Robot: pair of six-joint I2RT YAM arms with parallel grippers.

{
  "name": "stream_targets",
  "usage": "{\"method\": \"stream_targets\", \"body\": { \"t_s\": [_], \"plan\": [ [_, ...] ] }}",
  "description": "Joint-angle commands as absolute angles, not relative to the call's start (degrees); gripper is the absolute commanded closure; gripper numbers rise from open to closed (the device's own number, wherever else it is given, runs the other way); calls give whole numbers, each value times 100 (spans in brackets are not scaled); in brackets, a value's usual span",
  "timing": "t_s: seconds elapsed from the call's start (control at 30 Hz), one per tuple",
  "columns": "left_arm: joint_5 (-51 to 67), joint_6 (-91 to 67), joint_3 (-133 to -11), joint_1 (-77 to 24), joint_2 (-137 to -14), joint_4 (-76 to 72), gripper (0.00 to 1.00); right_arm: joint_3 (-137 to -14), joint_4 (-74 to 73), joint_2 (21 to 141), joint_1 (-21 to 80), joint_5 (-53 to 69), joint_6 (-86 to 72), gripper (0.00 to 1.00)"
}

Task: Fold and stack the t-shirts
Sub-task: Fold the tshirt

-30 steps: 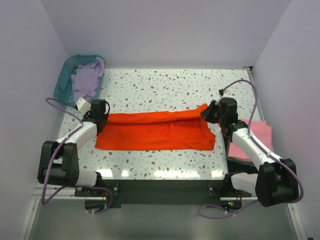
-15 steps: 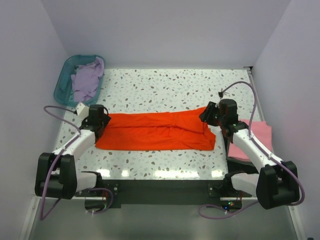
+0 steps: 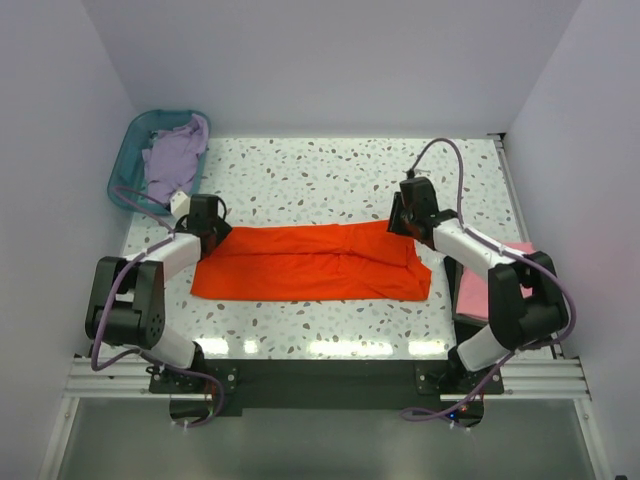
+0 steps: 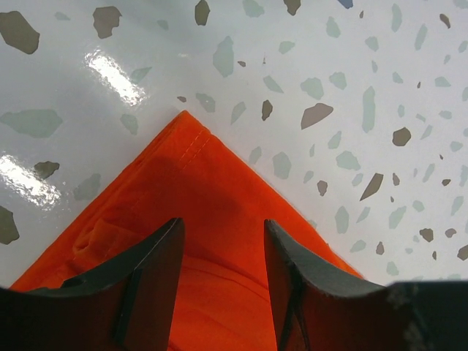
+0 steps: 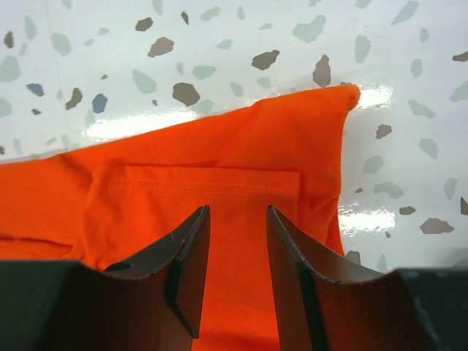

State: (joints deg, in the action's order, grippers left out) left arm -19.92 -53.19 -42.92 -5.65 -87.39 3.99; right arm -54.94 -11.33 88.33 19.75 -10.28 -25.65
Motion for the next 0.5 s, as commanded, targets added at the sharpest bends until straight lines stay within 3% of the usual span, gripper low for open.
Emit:
{"method": "stream_targets", "body": {
  "t_s": [0.0,0.47],
  "plan": [
    [-1995,-5177,-4474,-580,-8850,193,48,-5853,-1257,9026,1960,-1661,-2452,60],
    [-1995,-5159,-4289,-580,-8833,167,48,-5880,-1204,9650,1951,-2109,-2540,59]
  ]
}}
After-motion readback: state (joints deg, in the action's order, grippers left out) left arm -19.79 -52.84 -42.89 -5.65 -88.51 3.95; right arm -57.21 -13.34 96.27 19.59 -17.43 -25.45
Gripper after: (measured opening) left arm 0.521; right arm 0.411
